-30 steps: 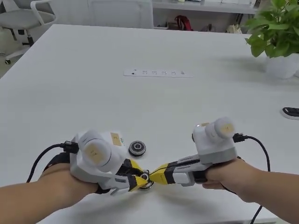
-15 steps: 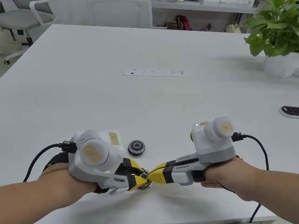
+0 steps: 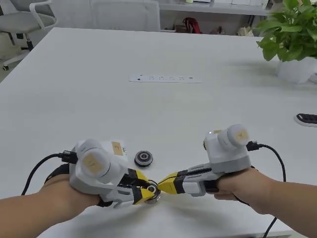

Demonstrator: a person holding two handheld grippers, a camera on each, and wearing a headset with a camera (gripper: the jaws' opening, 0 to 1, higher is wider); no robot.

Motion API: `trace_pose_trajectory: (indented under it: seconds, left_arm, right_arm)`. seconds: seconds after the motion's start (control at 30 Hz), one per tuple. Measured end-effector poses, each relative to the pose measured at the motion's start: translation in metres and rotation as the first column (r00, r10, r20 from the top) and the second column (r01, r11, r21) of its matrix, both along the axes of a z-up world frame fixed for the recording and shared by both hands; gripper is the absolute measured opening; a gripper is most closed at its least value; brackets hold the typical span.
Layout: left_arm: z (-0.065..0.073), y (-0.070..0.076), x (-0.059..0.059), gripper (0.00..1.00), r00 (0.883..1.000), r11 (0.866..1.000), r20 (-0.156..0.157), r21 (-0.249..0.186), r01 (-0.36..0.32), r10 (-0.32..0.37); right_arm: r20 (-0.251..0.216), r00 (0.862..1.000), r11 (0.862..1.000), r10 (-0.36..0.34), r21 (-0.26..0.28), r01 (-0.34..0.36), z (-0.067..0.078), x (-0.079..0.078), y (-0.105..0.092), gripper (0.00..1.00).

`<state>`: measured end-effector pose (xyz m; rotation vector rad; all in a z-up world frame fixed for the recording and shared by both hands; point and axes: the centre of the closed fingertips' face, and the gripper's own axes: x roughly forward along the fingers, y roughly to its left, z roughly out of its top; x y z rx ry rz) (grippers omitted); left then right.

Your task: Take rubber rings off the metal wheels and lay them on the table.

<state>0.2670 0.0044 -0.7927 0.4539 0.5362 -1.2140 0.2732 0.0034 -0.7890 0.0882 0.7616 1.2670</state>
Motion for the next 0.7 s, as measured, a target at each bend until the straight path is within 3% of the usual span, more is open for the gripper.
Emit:
trace_pose_trajectory:
  seconds: [0.7]
  left_arm:
    - [0.018, 0.009, -0.003, 0.28, 1.0, 0.999, -0.015, -0.051, 0.003, -0.004]
  right_arm:
    - [-0.005, 1.0, 0.999, -0.016, 0.03, 0.016, 0.007, 0.003, 0.0, 0.0]
